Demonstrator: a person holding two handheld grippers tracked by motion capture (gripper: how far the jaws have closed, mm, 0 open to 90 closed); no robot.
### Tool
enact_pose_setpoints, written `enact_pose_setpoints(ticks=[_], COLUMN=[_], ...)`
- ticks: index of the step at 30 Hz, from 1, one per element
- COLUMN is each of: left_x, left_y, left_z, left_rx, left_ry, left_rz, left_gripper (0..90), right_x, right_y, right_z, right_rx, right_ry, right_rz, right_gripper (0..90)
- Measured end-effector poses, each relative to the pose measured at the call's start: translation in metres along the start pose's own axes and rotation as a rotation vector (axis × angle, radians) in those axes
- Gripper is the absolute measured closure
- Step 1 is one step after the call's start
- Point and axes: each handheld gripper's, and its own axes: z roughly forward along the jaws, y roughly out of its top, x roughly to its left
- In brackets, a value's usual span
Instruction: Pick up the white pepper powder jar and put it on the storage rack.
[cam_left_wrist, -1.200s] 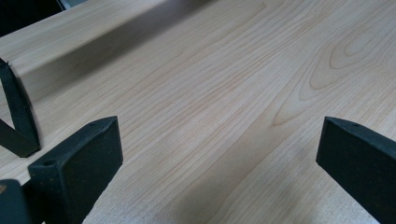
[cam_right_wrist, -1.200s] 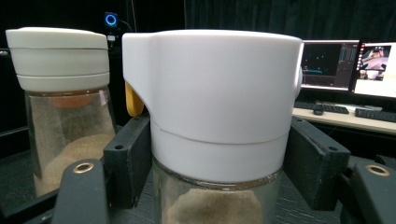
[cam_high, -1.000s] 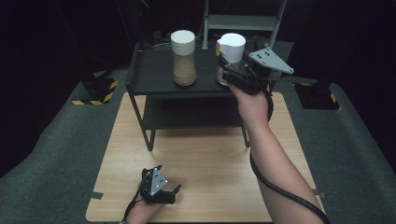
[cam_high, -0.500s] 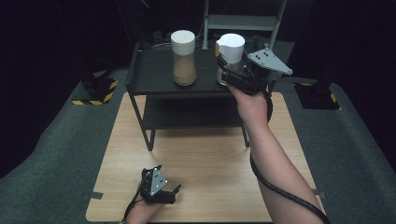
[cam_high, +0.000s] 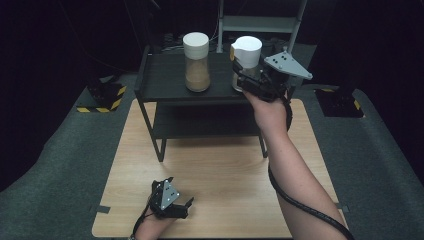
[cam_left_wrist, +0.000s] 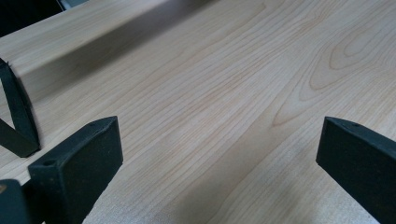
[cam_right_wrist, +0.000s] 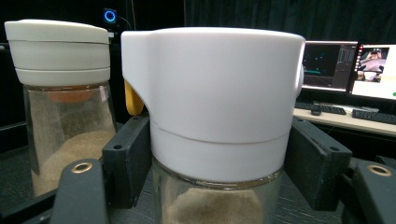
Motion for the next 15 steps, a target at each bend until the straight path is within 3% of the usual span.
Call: enact_pose_setpoints(ticks=[15], left_x=[0.0000], left_y=[0.0004], left_z=[0.0002], left_rx=[0.002], left_ry=[0.000], left_rz=[0.002], left_gripper=[0.7], right_x=[0.0069], right_y=[-0.0002], right_z=[-0.0041], right_rx=[0.004], right_ry=[-0.007], right_rz=[-0.030], right_gripper=[5.9])
